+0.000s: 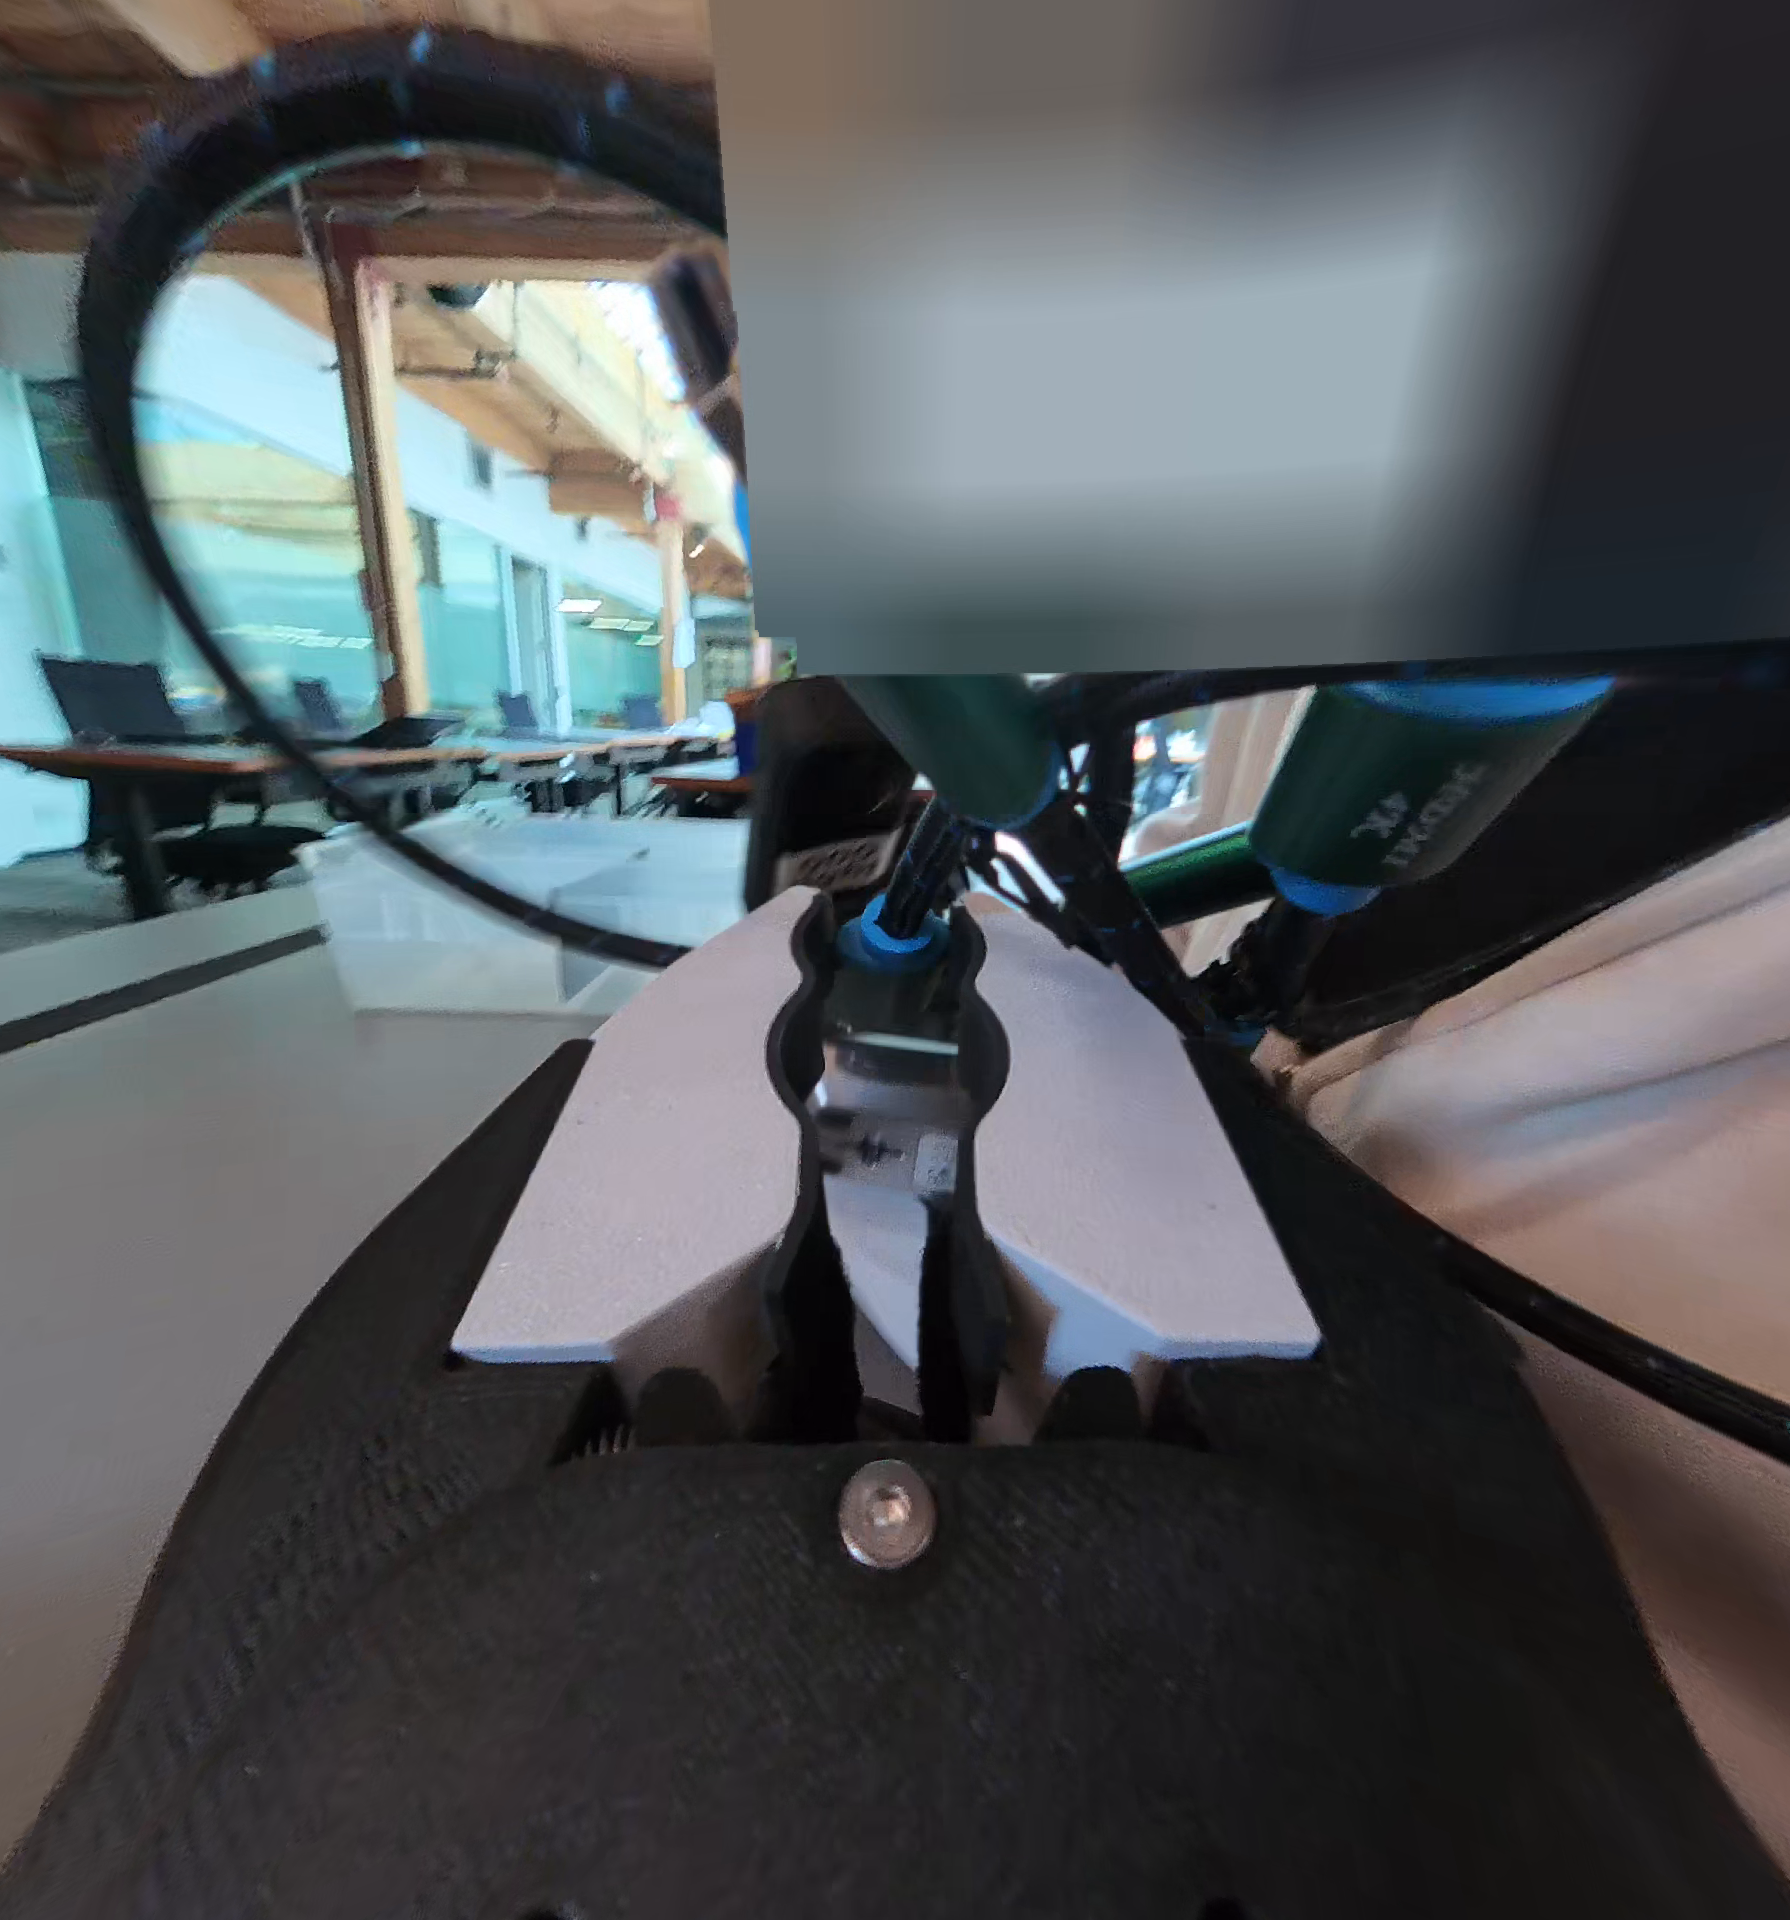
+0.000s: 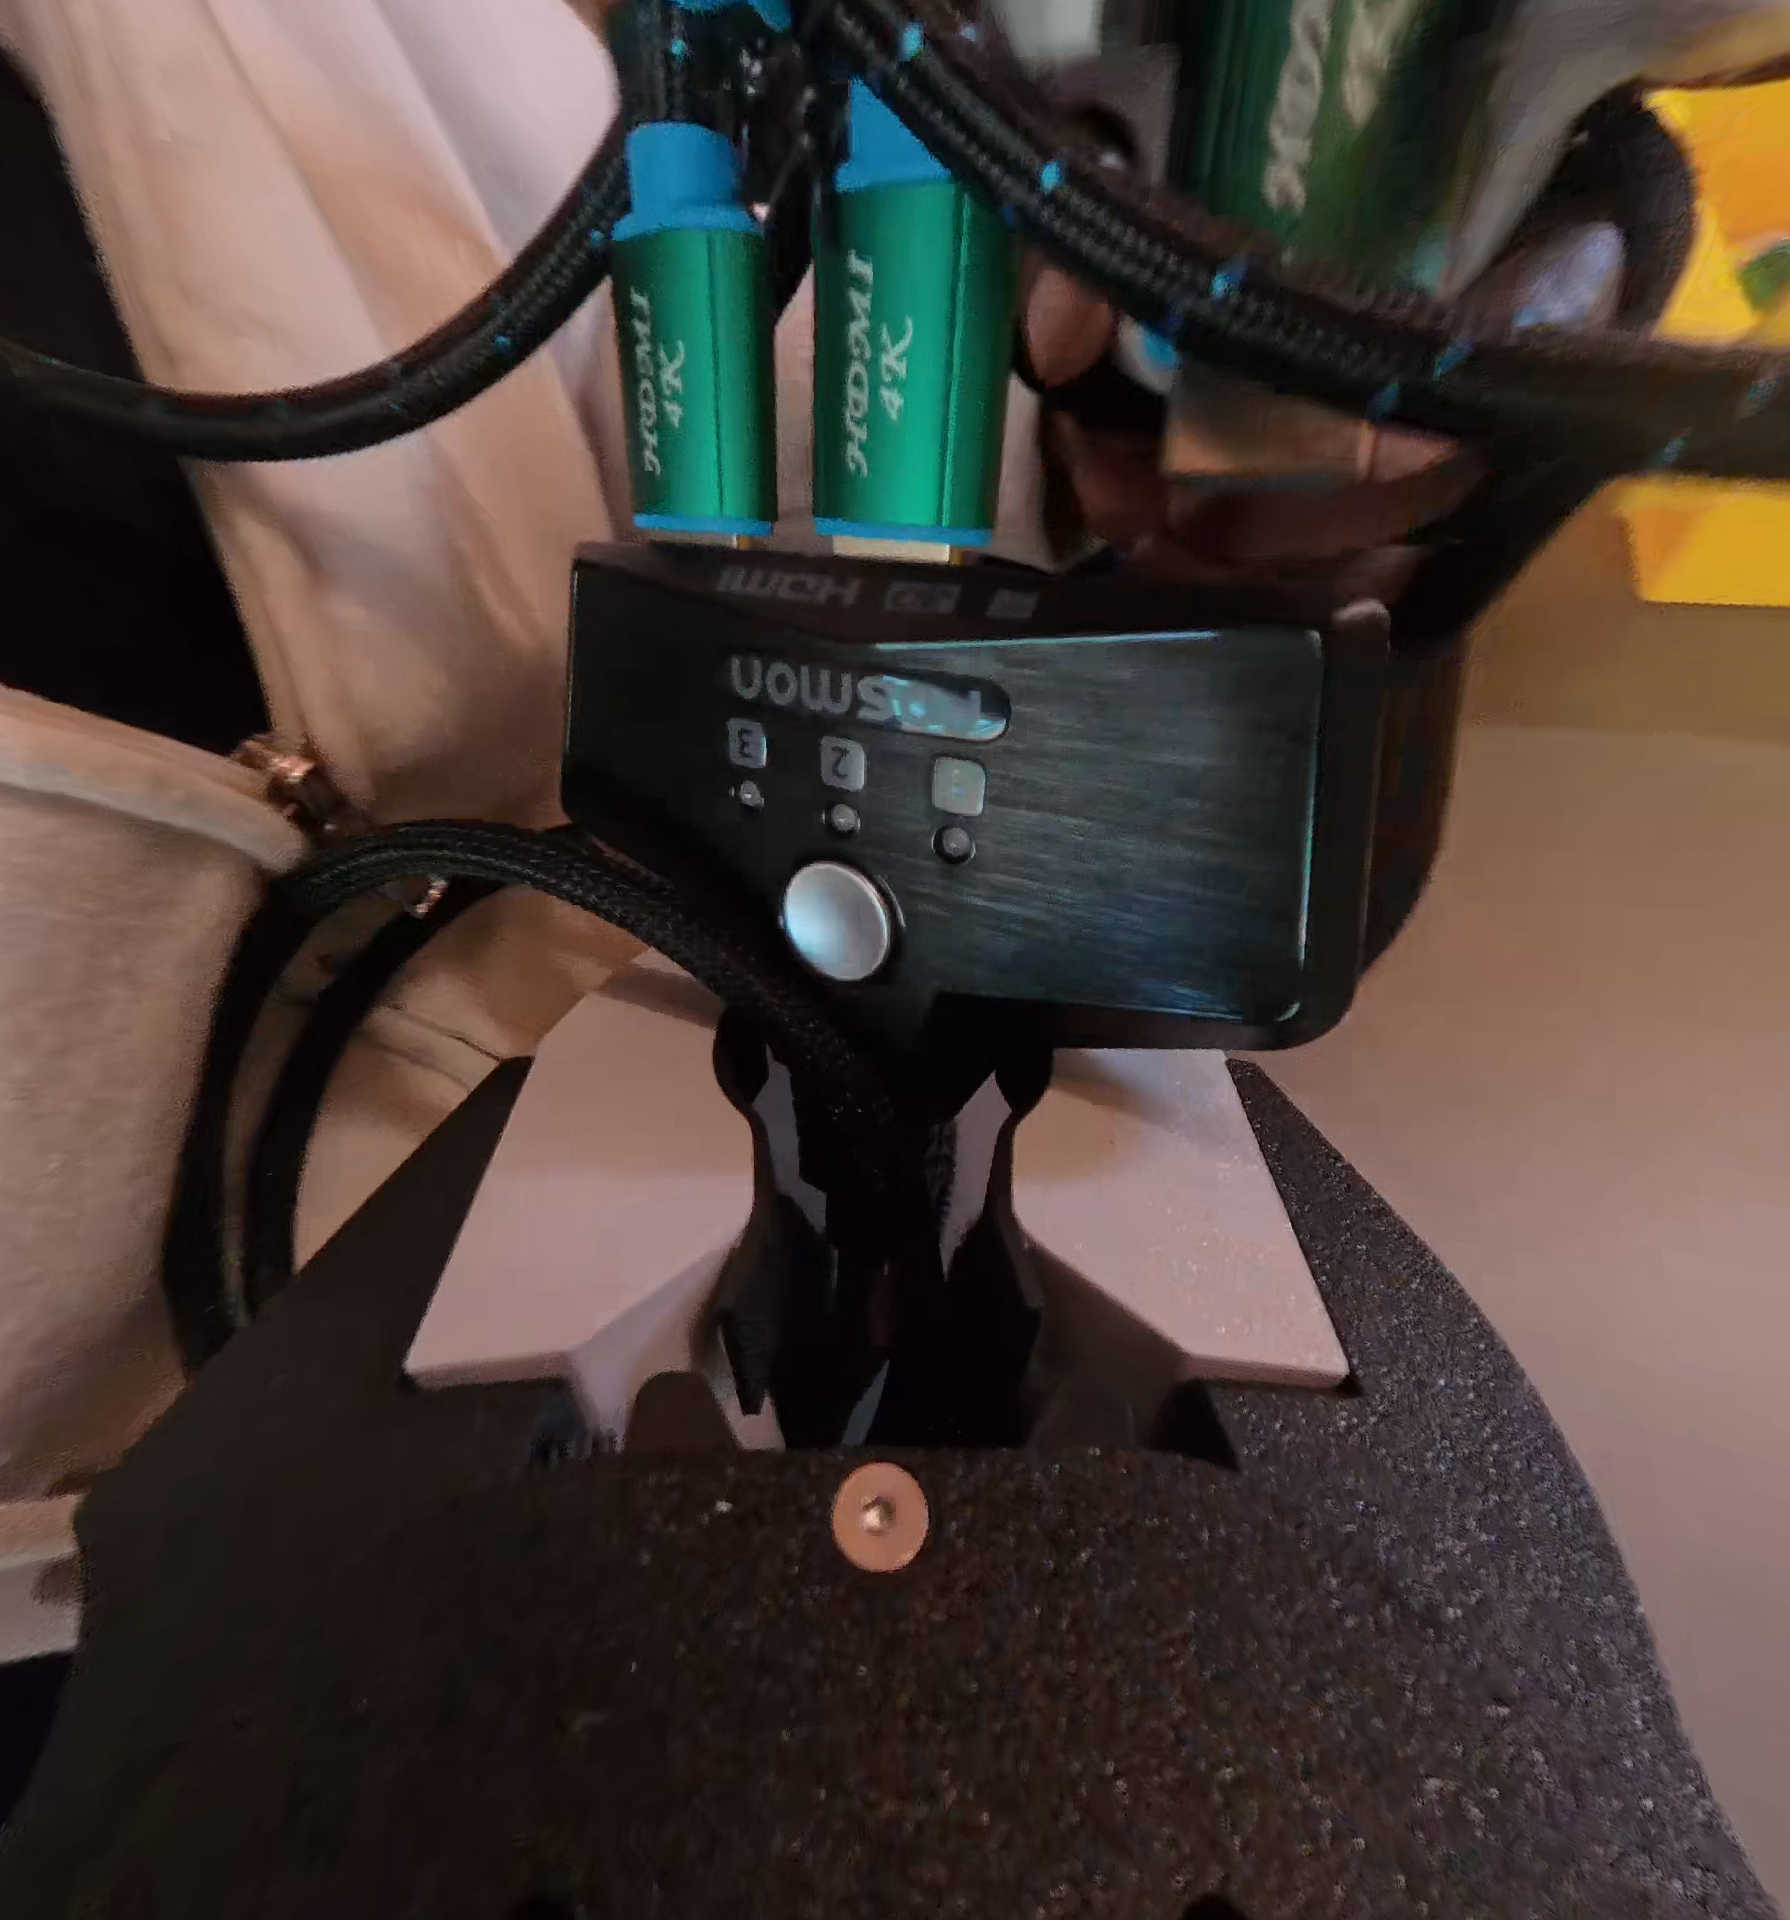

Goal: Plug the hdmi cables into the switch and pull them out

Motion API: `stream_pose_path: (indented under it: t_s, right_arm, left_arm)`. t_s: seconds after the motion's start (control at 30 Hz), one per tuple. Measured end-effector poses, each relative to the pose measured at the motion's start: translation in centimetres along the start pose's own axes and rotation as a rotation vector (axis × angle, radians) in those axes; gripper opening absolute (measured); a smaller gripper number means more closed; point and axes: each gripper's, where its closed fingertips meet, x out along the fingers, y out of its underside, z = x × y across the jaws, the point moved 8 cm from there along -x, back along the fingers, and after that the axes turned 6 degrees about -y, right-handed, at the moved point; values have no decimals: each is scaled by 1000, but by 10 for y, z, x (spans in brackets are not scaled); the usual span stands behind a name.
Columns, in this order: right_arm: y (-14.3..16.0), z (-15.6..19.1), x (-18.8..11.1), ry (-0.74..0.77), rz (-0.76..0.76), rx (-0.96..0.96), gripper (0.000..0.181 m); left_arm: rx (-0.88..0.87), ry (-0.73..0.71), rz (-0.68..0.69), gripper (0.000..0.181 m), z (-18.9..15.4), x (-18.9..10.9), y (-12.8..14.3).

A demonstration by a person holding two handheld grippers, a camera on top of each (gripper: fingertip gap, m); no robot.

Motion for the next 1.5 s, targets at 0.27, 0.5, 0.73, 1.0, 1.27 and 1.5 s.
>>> stream_pose_path:
  t_s: [0.27,0.5,0.73,1.0,1.27,1.5]
  right_arm:
    - [2,0,3,-102,-24,7,42]
    - [-1,2,0,-184,-103,-4,41]
    - [-4,3,-4,-174,-146,-22,41]
    - [-2,5,0,-208,-142,-5,41]
    - [-4,6,3,-222,-150,-7,41]
    - [-3,6,3,-193,-138,-3,41]
  left_arm:
    - [-18,75,119,21,0,0,-2]
    - [-112,103,67,21,1,3,-1]
    - [-48,87,120,21,2,3,-7]
    - [-57,106,94,21,0,2,-4]
    - [-117,119,123,21,-3,5,-8]
    - [-170,32,94,21,-9,3,-4]
